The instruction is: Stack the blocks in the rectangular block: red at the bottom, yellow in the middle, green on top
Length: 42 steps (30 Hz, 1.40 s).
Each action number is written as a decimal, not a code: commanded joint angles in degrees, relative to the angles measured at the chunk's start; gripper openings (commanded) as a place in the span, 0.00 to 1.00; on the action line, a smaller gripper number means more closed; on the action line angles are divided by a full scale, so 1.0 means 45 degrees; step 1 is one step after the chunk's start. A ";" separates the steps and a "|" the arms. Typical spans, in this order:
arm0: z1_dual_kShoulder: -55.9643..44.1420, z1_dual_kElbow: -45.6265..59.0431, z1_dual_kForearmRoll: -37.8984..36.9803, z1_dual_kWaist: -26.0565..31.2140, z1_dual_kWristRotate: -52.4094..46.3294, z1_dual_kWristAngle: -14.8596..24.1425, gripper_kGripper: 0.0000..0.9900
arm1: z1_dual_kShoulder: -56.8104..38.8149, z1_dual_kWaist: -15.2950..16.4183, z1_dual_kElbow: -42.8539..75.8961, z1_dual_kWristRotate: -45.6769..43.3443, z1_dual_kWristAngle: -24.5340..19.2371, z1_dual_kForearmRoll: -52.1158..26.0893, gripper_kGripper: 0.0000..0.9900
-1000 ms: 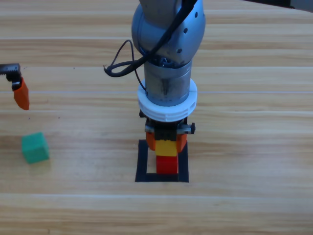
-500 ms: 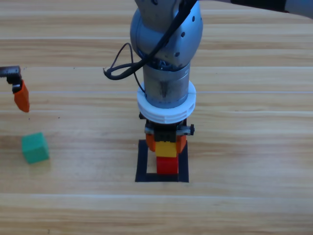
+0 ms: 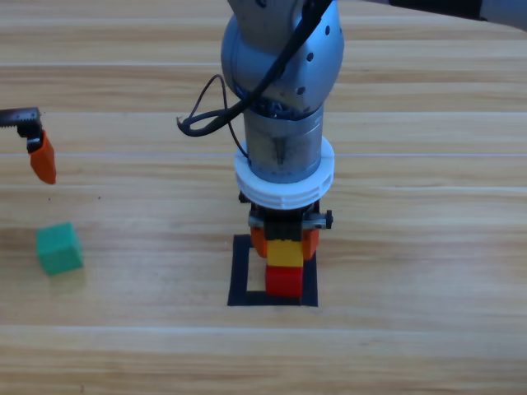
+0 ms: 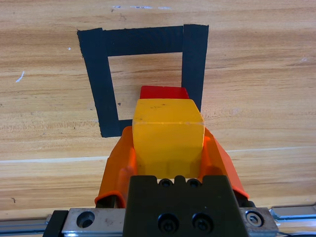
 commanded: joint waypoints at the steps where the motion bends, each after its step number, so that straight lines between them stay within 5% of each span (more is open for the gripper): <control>1: 0.0510 0.0250 -0.0123 0.0164 -0.0176 0.0152 1.00 | 0.0287 0.0449 -0.0020 0.0054 -0.0175 0.0209 0.37; 2: 0.0529 0.0250 -0.0123 0.0164 -0.0176 0.0152 1.00 | 0.0267 0.0449 -0.0040 0.0054 -0.0156 0.0209 0.53; 3: 0.0568 0.0269 -0.0123 0.0164 -0.0176 0.0152 1.00 | 0.0209 0.0449 -0.0059 0.0035 -0.0156 0.0209 0.58; 10: 0.0646 0.0328 -0.0182 0.0164 -0.0157 0.0152 1.00 | -0.0670 0.0918 -0.0118 -0.0278 -0.0566 0.0209 0.68; 13: 0.0646 0.0367 -0.0221 0.0164 -0.0157 0.0152 1.00 | -0.1549 0.1386 -0.0313 -0.1098 -0.1367 0.0209 0.99; 20: 0.0861 0.0484 -0.1100 0.0184 -0.0489 -0.0453 1.00 | -0.4147 0.1601 -0.0509 -0.4672 -0.2011 -0.0397 1.00; 27: 0.2189 0.0484 -0.2037 0.0184 -0.2305 -0.1196 1.00 | -0.5983 -0.0137 0.1308 -0.8813 -0.0624 -0.0885 1.00; 29: 0.2482 0.0680 -0.2350 0.0184 -0.2852 -0.1274 1.00 | -0.7819 -0.1192 0.4472 -1.0122 0.0840 -0.3112 1.00; 33: 0.3029 0.0699 -0.2564 0.0184 -0.3145 -0.1313 1.00 | -1.2565 -0.4434 1.2636 -1.2348 0.5704 -0.9752 1.00; 42: 0.2971 0.1578 -0.3150 0.0965 -0.2090 -0.1469 0.97 | -1.5201 -0.4864 1.6601 -1.6528 0.5723 -0.9928 1.00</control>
